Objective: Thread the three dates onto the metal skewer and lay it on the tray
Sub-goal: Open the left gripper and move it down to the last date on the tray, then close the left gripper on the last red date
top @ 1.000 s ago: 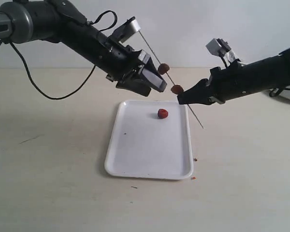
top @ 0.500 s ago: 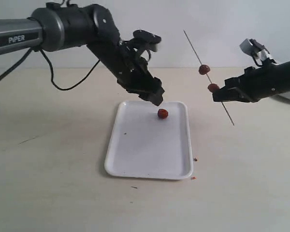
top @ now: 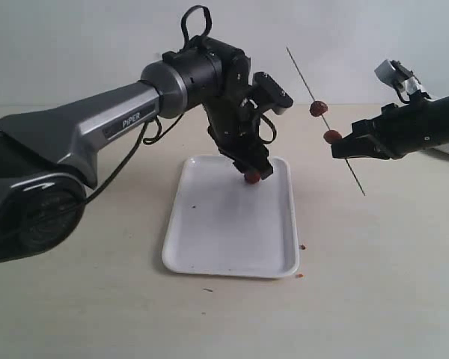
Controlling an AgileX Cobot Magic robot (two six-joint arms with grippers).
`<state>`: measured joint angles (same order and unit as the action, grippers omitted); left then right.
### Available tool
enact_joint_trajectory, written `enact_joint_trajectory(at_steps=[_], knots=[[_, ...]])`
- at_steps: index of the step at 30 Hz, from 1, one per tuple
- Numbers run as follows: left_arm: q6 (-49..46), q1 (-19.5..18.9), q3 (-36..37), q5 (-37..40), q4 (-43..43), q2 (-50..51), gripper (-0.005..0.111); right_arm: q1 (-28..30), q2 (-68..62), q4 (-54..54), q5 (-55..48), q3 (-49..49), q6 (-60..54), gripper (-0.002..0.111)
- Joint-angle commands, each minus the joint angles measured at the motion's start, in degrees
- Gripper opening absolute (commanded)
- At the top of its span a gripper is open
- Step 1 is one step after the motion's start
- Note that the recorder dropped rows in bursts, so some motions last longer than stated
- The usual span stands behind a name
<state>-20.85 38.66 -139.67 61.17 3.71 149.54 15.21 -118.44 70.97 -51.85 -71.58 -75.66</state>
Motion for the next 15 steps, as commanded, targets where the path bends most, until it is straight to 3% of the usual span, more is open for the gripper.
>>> enact_joint_trajectory(at_steps=[1,15], knots=[[0.1,0.95,-4.44,2.14,2.2,3.65,0.059,0.13,0.44,0.62,-0.9,-0.23,-0.27,0.0],[-1.46,1.43,-4.9,-0.94,1.91,5.04,0.059,0.13,0.44,0.55,-0.9,-0.23,-1.0,0.0]])
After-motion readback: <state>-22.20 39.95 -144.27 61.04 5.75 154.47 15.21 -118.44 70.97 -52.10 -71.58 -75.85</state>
